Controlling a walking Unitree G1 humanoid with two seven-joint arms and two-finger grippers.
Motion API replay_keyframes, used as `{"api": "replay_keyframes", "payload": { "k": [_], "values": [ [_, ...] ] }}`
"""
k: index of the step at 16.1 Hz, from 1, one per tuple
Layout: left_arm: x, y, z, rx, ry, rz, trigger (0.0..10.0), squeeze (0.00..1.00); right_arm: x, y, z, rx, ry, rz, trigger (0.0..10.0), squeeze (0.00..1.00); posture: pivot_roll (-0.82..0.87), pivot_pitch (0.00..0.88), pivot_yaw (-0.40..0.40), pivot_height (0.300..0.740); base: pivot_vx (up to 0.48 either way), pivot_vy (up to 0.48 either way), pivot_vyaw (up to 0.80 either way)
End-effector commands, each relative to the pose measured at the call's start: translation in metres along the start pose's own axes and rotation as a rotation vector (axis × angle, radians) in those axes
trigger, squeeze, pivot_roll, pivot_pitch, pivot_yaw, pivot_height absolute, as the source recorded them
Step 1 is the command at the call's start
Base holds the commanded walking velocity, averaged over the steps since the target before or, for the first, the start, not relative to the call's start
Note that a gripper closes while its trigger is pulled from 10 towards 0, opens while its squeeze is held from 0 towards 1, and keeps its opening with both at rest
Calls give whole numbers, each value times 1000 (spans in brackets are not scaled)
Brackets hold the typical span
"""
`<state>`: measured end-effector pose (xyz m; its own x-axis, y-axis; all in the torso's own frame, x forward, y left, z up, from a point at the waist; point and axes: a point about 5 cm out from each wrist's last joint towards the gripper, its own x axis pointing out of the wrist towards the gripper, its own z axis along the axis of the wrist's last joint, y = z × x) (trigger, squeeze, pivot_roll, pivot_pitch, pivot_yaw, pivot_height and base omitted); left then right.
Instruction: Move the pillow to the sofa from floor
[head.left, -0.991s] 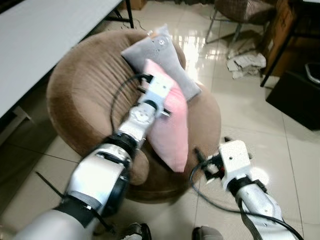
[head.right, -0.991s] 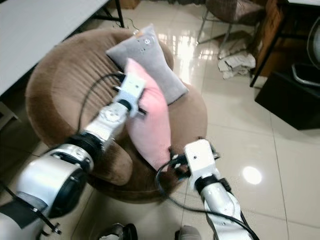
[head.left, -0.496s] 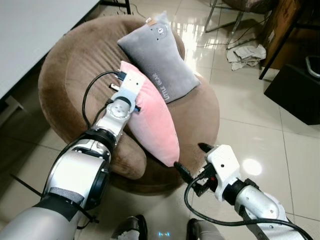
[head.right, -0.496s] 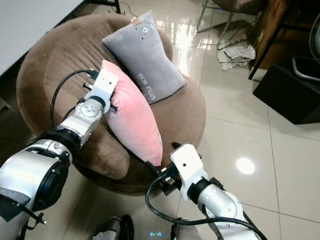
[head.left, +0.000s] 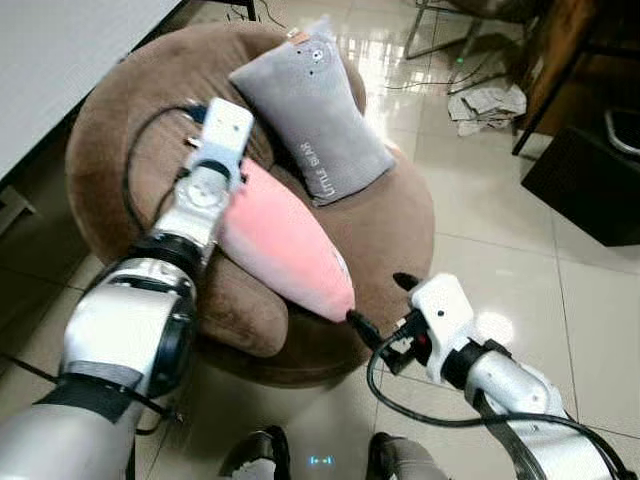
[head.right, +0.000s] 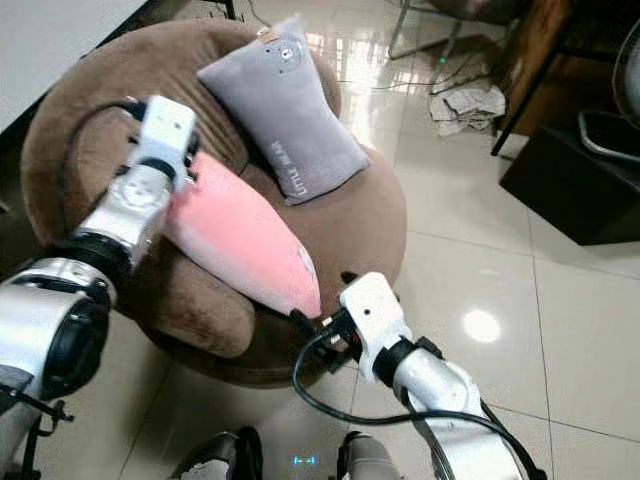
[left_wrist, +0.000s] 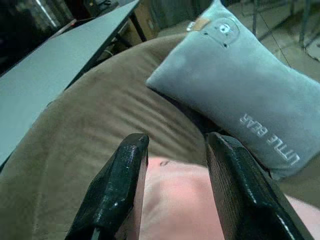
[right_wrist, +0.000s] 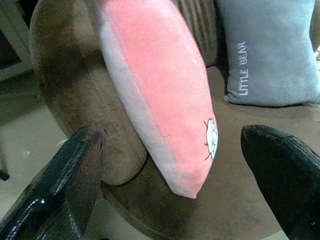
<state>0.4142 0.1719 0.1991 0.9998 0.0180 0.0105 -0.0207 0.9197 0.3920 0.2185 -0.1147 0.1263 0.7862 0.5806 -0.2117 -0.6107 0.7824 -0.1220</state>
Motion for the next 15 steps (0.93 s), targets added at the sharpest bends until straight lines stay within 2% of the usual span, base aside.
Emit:
{"api": "replay_keyframes", "payload": {
  "k": [1, 2, 3, 4, 5, 6, 7, 8, 9, 11, 12, 15],
  "values": [
    [0, 5, 1, -38, -13, -2, 10000, 0, 1, 0, -2, -9, 6, -8, 10000, 0, -168, 151, 31, 740, 0, 0, 0],
    [0, 10, 2, -70, -32, -5, 10000, 0, 4, -2, -3, -13, 11, -25, 10000, 0, -157, 139, 34, 740, 0, 0, 0],
    [-1, 12, 2, -143, -48, -38, 10000, 0, 4, -3, -1, -28, -16, -53, 10000, 0, -145, 126, 37, 740, 0, 0, 0],
    [-3, 13, 1, -221, -82, -99, 10000, 0, 4, -5, -1, -28, -30, -104, 10000, 0, -129, 102, 39, 740, 0, 0, 481],
    [-9, 10, -3, -240, -135, -158, 10000, 0, 4, -5, -2, -1, -37, -138, 10000, 0, -118, 91, 42, 740, 0, 0, 800],
    [-26, 4, -12, -255, -211, -237, 10000, 0, 3, -2, -5, 44, -47, -169, 10000, 0, -105, 79, 41, 740, 0, 0, 800],
    [-33, 3, -16, -259, -217, -238, 10000, 0, 3, -2, -7, 59, -48, -177, 10000, 0, -90, 71, 35, 740, 0, 0, 800],
    [-52, 0, -29, -253, -210, -240, 10000, 0, 3, -2, -11, 92, -49, -197, 10000, 0, -75, 63, 26, 740, 0, 0, 800],
    [-72, -2, -37, -308, -195, -227, 10000, 0, 4, -3, -14, 116, -54, -212, 10000, 0, -65, 56, 17, 740, 0, 0, 800],
    [-96, -6, -42, -339, -183, -232, 10000, 0, 7, -7, -15, 123, -62, -239, 10000, 0, -48, 48, 11, 740, 0, 0, 800],
    [-105, -7, -47, -345, -166, -210, 10000, 0, 9, -10, -15, 128, -70, -249, 10000, 0, -42, 44, 7, 740, 0, 0, 800],
    [-148, -11, -75, -327, 10, -169, 10000, 0, 13, -13, -13, 86, -79, -262, 10000, 0, -23, 43, -4, 740, 0, 0, 800]
  ]
}}
